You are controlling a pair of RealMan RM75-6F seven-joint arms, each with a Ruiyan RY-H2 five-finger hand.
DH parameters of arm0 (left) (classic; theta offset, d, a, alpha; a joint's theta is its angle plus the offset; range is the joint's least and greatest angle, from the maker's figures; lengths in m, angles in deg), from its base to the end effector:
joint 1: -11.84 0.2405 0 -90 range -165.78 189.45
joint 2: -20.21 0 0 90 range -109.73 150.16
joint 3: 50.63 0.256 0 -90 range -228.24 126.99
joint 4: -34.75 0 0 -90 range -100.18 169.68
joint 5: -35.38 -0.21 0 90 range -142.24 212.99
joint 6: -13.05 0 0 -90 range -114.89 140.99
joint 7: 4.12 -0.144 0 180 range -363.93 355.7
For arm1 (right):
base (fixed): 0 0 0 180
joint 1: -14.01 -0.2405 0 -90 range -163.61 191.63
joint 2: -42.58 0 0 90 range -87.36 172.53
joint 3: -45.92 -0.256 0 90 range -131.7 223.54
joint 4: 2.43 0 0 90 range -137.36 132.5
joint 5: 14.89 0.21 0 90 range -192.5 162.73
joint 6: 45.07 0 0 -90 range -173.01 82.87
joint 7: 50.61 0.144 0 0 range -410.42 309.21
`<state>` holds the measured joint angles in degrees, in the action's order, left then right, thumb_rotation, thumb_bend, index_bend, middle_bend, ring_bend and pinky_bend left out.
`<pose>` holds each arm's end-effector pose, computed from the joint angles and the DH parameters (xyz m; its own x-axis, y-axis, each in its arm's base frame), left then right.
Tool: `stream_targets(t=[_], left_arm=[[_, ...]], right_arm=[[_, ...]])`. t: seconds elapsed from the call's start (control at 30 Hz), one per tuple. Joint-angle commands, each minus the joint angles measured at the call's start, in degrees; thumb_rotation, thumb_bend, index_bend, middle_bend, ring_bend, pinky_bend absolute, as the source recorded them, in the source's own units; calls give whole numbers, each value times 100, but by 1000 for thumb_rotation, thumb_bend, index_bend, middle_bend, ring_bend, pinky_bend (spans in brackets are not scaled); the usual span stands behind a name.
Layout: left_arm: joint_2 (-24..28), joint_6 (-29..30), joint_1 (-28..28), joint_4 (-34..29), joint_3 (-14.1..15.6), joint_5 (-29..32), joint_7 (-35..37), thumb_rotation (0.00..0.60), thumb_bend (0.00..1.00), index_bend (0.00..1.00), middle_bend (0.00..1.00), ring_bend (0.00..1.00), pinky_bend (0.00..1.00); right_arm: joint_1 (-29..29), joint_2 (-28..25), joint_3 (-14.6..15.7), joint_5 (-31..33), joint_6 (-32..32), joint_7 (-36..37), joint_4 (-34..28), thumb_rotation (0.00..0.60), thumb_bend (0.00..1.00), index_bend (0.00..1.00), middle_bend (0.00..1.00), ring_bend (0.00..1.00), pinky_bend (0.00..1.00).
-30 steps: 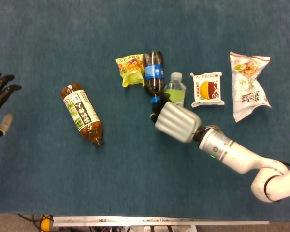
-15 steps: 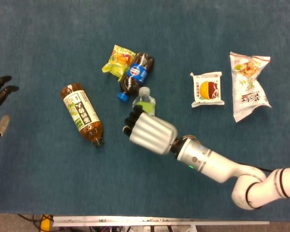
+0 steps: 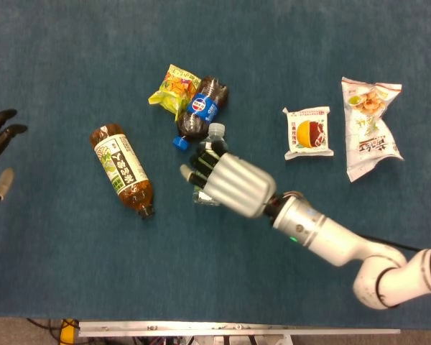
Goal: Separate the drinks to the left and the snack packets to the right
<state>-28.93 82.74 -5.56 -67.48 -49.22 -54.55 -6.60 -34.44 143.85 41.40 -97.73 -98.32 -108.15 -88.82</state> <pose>-0.2673 0.2187 0.1774 0.5693 0.2088 0.7952 0.8156 -0.2656 -0.5141 -0.0483 -0.2616 -0.0952 0.7756 0.2832 0.5641 -0.1735 -0.7635 0.6220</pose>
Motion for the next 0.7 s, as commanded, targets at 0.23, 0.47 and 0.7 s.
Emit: stream_targets(t=[0.23,0.47,0.7], left_arm=[[104,-384,-366,-75,-199,61,-79,600,455,165,92,50,131],[-30,-1058,-963,26,-472,212,-164,600,455,165,91,50,131],[-512,-1769,-1616,382,-720,428,-191,600,455,133,86,50,131]], right_arm=[[317,-1141,31,173,-329,99,-888,600,44,193,281,216,353],[747,-2243,249,75,-773,492,-1472,600,46,193,291,216,353],[1221,-3185,464,-381,-1375,1174,-1687,600,47,193,303,216,355]])
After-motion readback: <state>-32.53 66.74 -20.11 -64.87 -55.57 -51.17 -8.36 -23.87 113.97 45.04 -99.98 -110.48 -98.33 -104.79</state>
